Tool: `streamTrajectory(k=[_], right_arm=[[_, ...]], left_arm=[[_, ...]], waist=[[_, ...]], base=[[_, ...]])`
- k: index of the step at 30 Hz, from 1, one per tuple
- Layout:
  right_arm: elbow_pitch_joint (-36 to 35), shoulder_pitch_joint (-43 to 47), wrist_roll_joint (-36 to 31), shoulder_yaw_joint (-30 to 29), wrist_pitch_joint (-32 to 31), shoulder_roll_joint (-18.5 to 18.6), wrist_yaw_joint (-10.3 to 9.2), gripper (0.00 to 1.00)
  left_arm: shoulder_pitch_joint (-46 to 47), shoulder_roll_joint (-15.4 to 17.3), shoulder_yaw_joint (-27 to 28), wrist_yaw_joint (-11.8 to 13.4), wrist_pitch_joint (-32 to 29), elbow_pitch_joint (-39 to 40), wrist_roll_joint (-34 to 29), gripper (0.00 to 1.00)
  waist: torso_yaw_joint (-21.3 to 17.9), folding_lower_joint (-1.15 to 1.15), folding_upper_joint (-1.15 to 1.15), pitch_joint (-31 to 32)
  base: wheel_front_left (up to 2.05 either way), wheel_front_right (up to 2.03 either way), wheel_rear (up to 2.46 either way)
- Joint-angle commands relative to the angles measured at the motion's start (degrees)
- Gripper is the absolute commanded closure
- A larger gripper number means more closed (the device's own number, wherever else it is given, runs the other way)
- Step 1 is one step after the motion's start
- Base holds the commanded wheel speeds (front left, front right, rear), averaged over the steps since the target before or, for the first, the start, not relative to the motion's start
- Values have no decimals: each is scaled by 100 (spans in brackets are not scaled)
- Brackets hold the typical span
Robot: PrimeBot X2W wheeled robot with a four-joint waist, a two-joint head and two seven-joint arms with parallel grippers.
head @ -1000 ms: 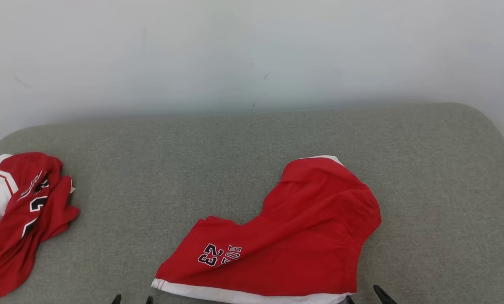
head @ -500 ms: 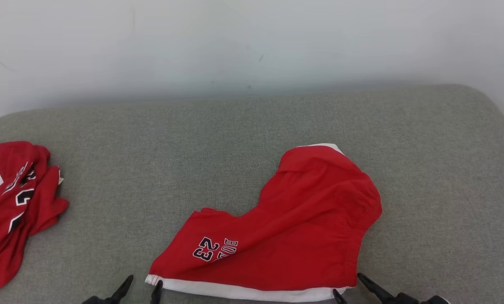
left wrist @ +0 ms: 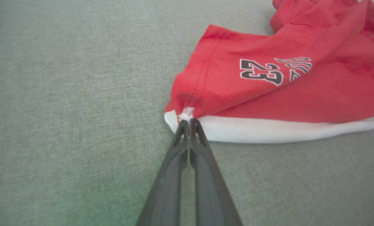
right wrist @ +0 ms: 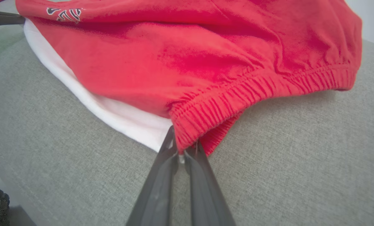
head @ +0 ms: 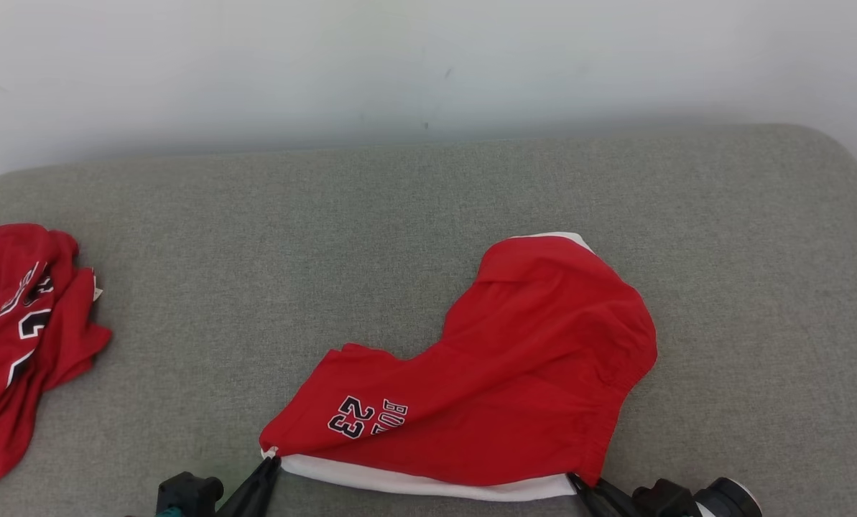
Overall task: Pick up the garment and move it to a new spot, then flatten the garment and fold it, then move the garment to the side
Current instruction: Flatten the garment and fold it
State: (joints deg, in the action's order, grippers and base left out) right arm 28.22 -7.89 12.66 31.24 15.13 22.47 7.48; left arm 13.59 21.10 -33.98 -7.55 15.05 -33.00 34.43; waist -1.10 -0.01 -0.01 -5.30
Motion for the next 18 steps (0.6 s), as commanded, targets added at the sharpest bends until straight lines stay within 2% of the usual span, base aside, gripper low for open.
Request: streamTrajectory(k=[1, 11, 18], right_arm=[[-55, 21, 91, 48, 2, 36, 1, 100], [-805, 362, 570, -37, 3, 65, 1, 100], [-1384, -184, 932, -100, -110, 235, 1, 100]], left_arm=[[21, -1, 25, 13, 19, 14, 87, 100], [-489, -8, 626, 13, 19, 635, -242, 100], [-67, 324, 915, 13, 19, 1358, -556, 100]], waist=[[16, 1, 1, 49], [18, 1, 1, 247], [-32, 1, 1, 175]], base=[[0, 0, 0], [0, 0, 0], [0, 0, 0]])
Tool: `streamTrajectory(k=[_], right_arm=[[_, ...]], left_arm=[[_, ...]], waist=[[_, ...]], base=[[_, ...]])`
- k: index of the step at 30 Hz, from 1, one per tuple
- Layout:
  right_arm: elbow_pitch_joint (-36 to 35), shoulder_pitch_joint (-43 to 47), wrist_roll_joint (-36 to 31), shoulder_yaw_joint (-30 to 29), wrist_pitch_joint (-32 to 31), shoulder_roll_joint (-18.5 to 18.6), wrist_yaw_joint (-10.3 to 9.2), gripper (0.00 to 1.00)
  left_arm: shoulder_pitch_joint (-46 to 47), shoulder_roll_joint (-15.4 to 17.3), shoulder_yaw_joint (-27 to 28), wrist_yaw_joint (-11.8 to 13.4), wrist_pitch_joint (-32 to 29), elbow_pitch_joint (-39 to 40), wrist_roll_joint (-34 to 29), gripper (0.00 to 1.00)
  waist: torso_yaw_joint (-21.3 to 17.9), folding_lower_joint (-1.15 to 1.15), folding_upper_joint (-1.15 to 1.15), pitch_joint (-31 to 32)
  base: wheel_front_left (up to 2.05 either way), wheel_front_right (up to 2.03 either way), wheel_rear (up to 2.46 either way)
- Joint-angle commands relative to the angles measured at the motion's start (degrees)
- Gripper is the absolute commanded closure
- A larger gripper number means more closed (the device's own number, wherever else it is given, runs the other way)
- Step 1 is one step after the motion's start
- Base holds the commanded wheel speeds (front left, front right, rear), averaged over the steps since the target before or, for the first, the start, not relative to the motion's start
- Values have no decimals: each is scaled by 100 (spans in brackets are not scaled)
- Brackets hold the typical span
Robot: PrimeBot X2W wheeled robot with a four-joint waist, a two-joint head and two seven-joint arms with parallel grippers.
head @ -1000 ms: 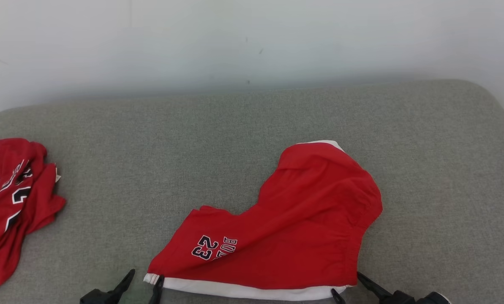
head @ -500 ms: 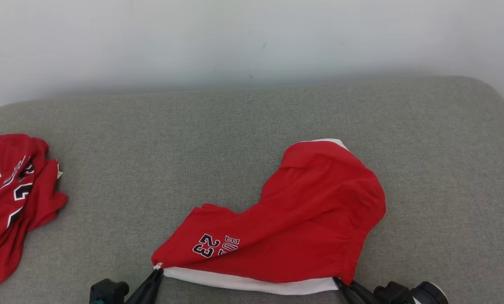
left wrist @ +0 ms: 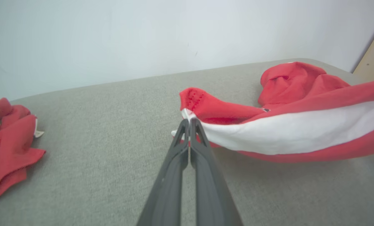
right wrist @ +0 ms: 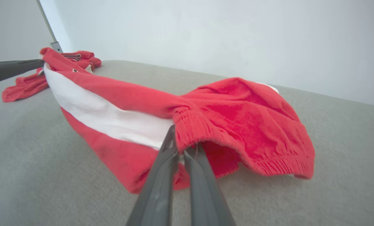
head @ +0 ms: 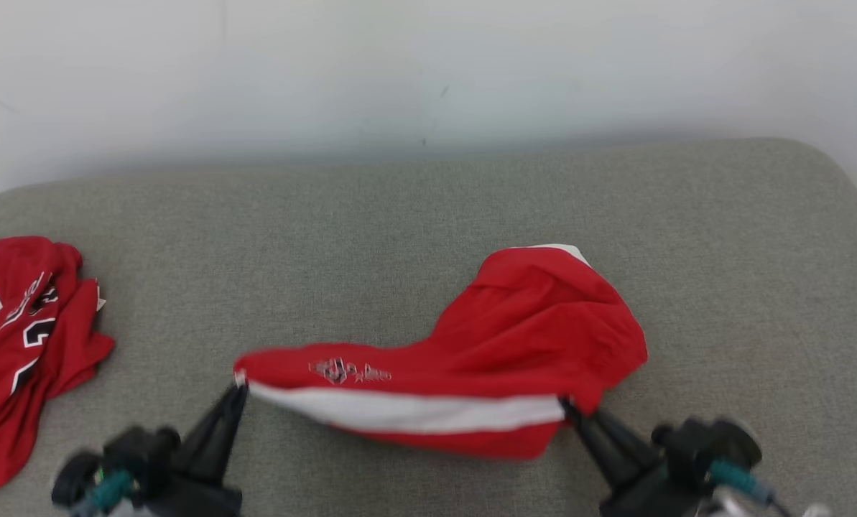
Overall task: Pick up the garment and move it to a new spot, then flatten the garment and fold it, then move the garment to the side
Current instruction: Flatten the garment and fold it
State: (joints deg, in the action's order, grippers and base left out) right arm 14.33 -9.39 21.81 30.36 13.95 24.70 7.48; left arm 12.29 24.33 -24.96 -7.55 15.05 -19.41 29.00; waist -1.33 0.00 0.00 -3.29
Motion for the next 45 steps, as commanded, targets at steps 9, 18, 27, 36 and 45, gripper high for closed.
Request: streamTrajectory(k=[9, 18, 27, 36, 45], right_arm=[[-433, -1924, 770, -154, -502, 205, 1, 100], [-95, -4827, 1574, 16, -1238, 168, 1, 100], [831, -7507, 2361, 238, -1735, -34, 1, 100], [1682, -9065, 2533, 803, -1669, 97, 1, 100], [2165, -9220, 2884, 1308, -1371, 192, 1, 100]], left_arm=[[2366, 576, -532, 13, -492, 511, 360, 100], [5542, 831, -1025, 13, -921, -106, 960, 100], [8089, 744, -1263, 13, -846, -1284, 1130, 100], [9430, 525, -1602, 13, -456, -2177, 1121, 100], [9452, 515, -2076, 13, -169, -2421, 1440, 100]], waist=[[-78, 0, 0, -832], [-174, 0, 0, -2114], [-310, 0, 0, -3030], [-250, 0, 0, -3423], [-170, 0, 0, -3482]], base=[[0, 0, 0], [0, 0, 0], [0, 0, 0], [0, 0, 0], [0, 0, 0]])
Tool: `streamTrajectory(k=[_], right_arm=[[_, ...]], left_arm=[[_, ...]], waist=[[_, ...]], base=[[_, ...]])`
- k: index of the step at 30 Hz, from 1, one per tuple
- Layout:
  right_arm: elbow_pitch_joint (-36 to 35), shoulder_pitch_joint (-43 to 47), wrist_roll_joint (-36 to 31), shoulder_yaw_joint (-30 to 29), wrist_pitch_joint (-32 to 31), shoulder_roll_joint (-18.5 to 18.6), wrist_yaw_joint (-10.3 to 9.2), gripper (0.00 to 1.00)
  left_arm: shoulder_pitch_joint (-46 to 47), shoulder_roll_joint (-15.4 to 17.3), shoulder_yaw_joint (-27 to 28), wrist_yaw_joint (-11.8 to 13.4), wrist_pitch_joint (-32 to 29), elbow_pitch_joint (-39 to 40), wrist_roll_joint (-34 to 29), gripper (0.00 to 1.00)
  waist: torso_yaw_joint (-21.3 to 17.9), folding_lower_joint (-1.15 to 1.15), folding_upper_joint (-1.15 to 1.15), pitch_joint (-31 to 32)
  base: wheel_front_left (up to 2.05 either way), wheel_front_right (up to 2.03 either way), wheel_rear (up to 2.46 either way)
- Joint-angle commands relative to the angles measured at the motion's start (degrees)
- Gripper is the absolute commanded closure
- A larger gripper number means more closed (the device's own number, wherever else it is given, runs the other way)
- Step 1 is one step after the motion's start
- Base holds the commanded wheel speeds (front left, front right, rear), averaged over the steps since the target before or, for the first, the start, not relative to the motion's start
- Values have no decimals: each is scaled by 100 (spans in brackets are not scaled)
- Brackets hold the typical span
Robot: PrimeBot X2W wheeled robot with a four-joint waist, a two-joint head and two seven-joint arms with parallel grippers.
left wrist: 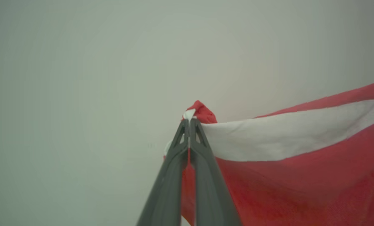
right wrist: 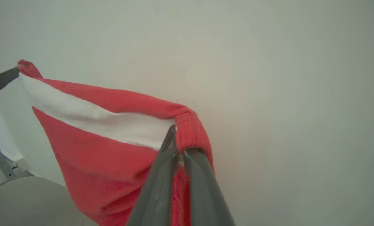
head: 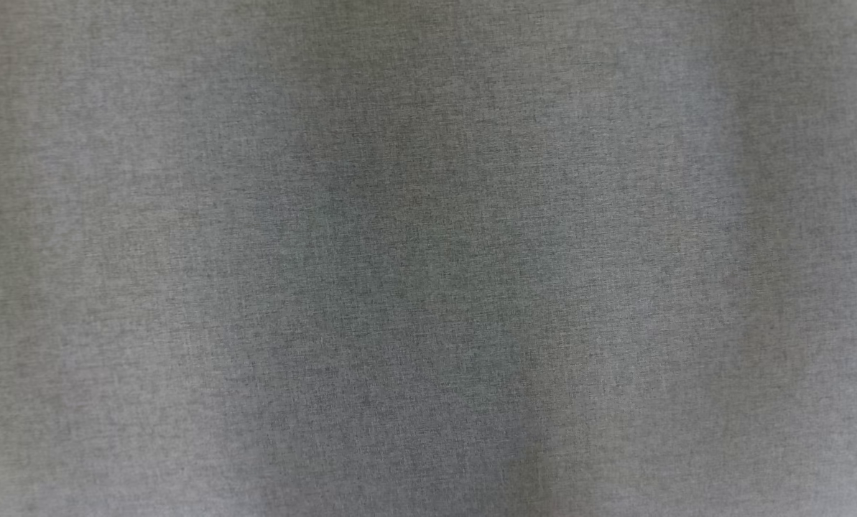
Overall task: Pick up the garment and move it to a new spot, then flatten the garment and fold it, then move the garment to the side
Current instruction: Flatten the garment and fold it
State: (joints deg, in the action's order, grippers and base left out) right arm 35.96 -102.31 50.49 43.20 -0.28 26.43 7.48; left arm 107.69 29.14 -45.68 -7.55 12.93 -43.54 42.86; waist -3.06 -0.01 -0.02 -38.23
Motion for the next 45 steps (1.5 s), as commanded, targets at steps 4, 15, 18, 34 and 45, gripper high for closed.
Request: streamTrajectory(k=[4, 15, 18, 34, 45], right_arm=[[-113, 453, 260, 349, 270, 199, 1, 100], [-1199, 2619, 1071, 1055, 916, 1064, 1, 100], [-1524, 3314, 1190, 1145, 1108, 1280, 1, 100], [-2290, 7045, 1314, 932, 1506, 1575, -9, 100], [-2542, 8704, 1201, 701, 1464, 1501, -10, 100]], left_arm=[[-474, 100, 29, 13, 178, 85, 292, 100], [-3610, 616, 1044, 568, 228, 2131, 317, 100], [-4818, 735, 1383, 900, 229, 2885, 294, 100], [-9909, -246, 2899, 1303, 231, 4264, 62, 100], [-11019, -1017, 3520, 876, 232, 3742, -345, 100]], waist=[[-2, 1, 2, 138], [-97, 1, 2, 1083], [-136, 1, 2, 1324], [-240, 1, 2, 2408], [-120, 1, 2, 2817]], base=[[0, 0, 0], [0, 0, 0], [0, 0, 0], [0, 0, 0], [0, 0, 0]])
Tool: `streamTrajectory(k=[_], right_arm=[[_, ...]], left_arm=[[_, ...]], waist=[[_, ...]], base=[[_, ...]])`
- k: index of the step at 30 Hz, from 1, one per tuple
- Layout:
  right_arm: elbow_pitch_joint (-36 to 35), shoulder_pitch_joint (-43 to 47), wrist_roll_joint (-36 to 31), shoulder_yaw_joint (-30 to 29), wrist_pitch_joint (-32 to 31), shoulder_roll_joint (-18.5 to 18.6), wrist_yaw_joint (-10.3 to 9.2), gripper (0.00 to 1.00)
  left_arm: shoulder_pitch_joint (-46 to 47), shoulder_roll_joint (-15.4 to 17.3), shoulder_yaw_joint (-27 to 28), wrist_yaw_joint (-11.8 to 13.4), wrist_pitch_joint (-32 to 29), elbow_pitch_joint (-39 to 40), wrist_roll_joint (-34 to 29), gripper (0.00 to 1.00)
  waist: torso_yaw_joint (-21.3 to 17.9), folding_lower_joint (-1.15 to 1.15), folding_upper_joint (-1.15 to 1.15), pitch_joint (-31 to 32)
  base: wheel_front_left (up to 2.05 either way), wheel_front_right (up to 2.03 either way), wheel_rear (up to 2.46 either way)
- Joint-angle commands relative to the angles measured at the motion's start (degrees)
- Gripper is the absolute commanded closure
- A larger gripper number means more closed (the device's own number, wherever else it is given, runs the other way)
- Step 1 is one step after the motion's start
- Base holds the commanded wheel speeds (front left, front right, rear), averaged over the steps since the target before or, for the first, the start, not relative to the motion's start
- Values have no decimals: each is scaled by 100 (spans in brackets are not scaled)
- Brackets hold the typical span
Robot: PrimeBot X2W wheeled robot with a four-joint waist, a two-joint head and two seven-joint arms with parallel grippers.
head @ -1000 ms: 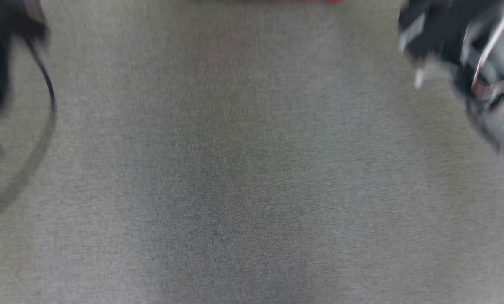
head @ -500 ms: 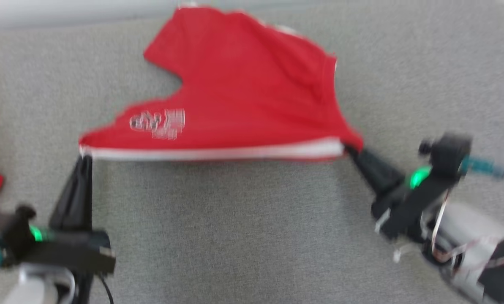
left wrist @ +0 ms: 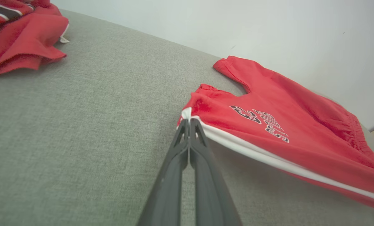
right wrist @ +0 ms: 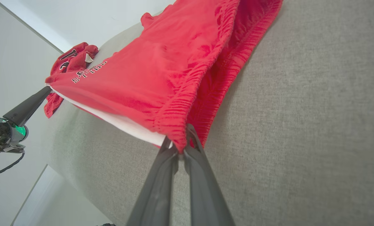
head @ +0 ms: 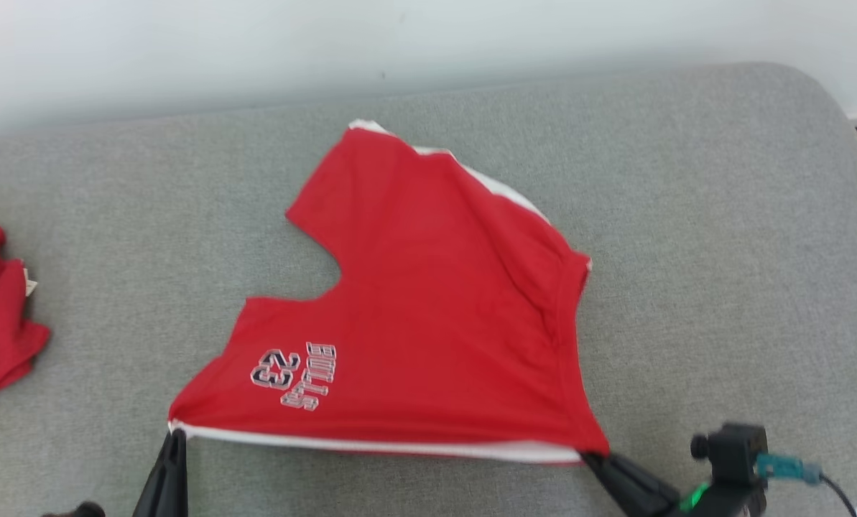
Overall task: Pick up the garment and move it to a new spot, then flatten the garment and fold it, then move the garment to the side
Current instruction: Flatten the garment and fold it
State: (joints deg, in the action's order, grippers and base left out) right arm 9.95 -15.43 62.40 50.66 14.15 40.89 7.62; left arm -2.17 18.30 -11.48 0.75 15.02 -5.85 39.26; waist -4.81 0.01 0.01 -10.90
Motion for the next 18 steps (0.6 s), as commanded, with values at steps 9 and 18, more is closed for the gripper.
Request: streamTrajectory(k=[9, 18], right_arm=[[-454, 1149, -164, -496, -279, -68, -25, 100], [-933, 1251, -300, -1132, -610, -524, -21, 100]], left_arm=[[-492, -249, 494, -227, 23, -78, -355, 100], [-24, 25, 346, -418, -112, 130, -804, 100]], waist=[[66, -1, -1, 257], [-117, -1, -1, 237]], base=[[0, 0, 0], [0, 0, 0]])
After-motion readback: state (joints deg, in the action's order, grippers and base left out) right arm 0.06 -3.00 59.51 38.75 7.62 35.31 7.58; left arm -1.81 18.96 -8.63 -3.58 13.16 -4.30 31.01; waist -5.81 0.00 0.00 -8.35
